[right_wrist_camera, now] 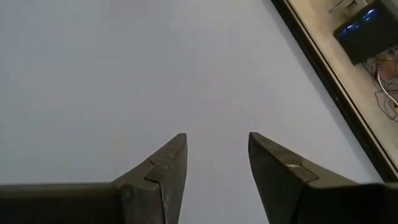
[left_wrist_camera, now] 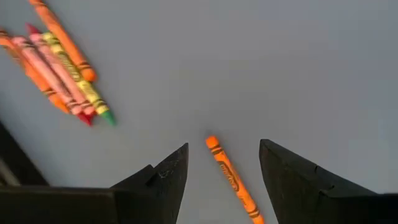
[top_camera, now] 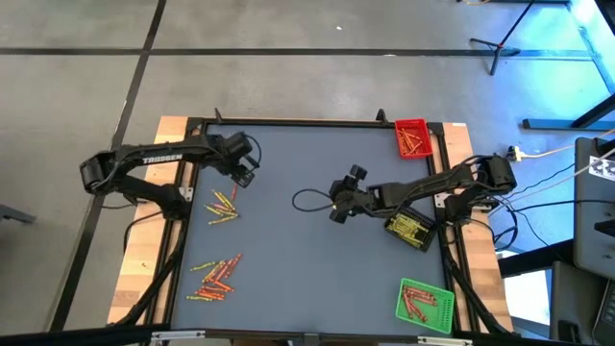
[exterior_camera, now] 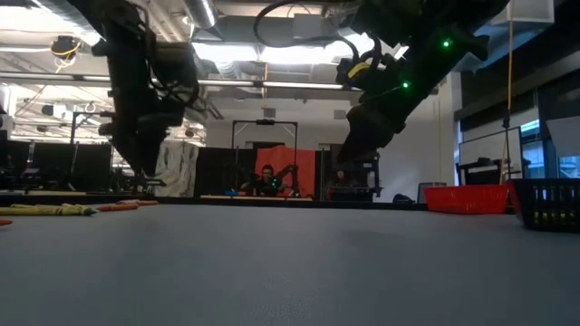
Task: Sort crayons
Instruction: Put the orange crayon into the red basket
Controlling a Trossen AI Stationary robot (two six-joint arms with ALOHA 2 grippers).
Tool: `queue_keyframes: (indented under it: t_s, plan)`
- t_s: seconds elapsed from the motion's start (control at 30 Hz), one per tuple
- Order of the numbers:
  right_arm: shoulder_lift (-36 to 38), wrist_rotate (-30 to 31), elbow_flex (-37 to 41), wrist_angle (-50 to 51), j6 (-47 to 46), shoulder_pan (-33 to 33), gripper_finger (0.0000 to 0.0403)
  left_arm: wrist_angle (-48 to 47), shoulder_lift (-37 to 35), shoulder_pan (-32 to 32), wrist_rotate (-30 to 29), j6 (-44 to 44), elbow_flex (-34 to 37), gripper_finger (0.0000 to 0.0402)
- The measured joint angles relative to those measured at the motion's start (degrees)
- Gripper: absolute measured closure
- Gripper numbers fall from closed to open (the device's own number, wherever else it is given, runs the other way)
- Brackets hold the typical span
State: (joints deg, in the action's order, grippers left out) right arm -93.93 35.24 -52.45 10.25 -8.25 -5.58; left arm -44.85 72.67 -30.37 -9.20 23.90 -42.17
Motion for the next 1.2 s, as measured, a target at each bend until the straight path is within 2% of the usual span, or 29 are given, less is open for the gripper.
queue_keyframes:
  t_s: [0.33,0.53,0.63,0.97,1.07,1.2]
  plan:
    - [0.0,-0.4,0.0,0.1,0.0,0.0,0.0233,-0.6,10.8,0.0,4.1,-0.2,1.1,0.0221]
    - [0.0,-0.6,0.0,0.2,-0.3,0.0,0.0233,2.2,12.7,0.0,5.8,-1.7,3.7,0.0227]
    - [0.0,-0.6,0.0,0.1,-0.3,0.0,0.0233,3.5,12.6,0.6,6.5,-2.6,3.8,0.0251]
    - [0.0,0.7,0.0,0.8,-0.4,0.0,0.0233,5.2,12.6,0.8,7.3,-5.0,3.9,0.0368]
    - [0.0,1.1,0.0,-0.4,-0.3,0.0,0.0233,5.3,12.6,0.8,6.7,-6.1,3.5,0.0388]
    - [0.1,-1.4,0.0,-1.1,-0.3,0.0,0.0233,5.2,12.9,2.5,4.1,-7.6,1.9,0.0395]
